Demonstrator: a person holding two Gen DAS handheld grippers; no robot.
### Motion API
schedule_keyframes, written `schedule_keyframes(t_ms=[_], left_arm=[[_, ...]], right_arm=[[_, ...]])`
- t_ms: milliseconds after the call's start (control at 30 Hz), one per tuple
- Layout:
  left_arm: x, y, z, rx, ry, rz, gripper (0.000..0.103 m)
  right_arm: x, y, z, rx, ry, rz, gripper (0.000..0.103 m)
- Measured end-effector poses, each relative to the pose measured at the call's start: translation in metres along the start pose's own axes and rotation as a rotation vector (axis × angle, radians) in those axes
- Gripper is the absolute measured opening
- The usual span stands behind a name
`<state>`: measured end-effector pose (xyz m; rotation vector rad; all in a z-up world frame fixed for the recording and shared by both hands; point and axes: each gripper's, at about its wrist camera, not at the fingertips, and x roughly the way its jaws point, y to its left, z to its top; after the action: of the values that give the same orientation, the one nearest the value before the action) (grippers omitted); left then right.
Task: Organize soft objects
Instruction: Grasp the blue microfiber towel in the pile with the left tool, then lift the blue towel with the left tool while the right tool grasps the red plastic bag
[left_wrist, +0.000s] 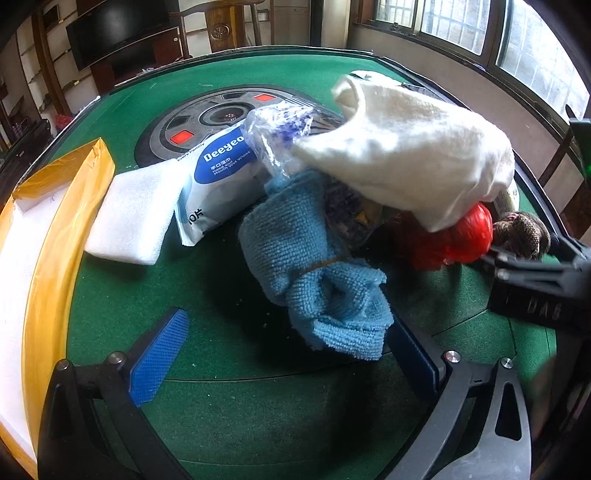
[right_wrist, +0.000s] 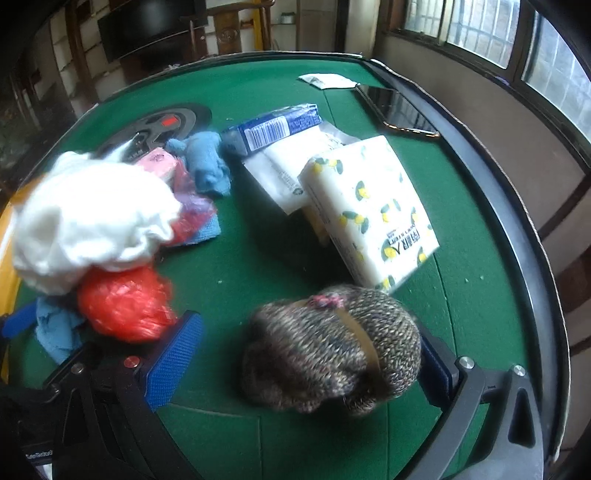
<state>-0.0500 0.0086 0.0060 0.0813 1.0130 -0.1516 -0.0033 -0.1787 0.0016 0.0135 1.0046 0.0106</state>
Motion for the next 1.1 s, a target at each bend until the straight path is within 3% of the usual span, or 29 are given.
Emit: schedule_keyframes(t_ms=[233, 333, 433, 533, 567, 600, 700, 800, 900, 933, 967, 1100], left_arm=[[0.000, 0.004, -0.001, -0.007, -0.003, -0.018, 0.103], [-0.006, 0.018, 0.000, -0.068, -0.036, -0.106, 0.103], [-0.017, 0.039, -0.005, -0.169, -0.099, -0.198, 0.103], [-0.036, 0.045, -0.007, -0.190, -0.180, -0.202, 0.103], [-0.045, 0.046, -0.007, -0.183, -0.207, -0.202, 0.103], [-0.054, 0.048, -0.008, -0.180, -0.232, -0.217, 0.103], [-0.078, 0.067, -0.006, -0.173, -0.279, -0.202, 0.103], [-0.090, 0.091, -0.002, -0.173, -0.274, -0.095, 0.103], [-0.095, 0.118, -0.005, -0.186, -0.242, -0.003, 0.103], [-0.095, 0.128, -0.009, -0.193, -0.232, 0.021, 0.103], [-0.093, 0.136, -0.011, -0.199, -0.222, 0.034, 0.103], [-0.082, 0.148, -0.011, -0.235, -0.182, 0.002, 0.103]], right_arm=[[-0.001, 0.003, 0.003, -0.044, 0.119, 0.019, 0.101], [-0.024, -0.005, -0.010, -0.026, 0.096, 0.002, 0.101], [-0.072, -0.017, -0.016, -0.009, -0.048, -0.029, 0.101], [-0.141, -0.018, -0.019, -0.006, -0.410, -0.096, 0.102], [-0.152, -0.017, -0.016, -0.004, -0.497, -0.071, 0.102], [-0.153, -0.016, -0.010, -0.003, -0.526, -0.015, 0.102], [-0.112, -0.009, 0.025, 0.046, -0.376, 0.079, 0.102], [-0.079, 0.003, 0.034, 0.098, -0.417, 0.041, 0.102], [-0.064, 0.004, 0.017, 0.132, -0.474, -0.007, 0.102], [-0.059, 0.003, 0.015, 0.136, -0.451, -0.023, 0.102], [-0.058, 0.000, 0.021, 0.135, -0.424, -0.018, 0.102], [-0.067, -0.015, 0.014, 0.163, -0.456, 0.004, 0.102]])
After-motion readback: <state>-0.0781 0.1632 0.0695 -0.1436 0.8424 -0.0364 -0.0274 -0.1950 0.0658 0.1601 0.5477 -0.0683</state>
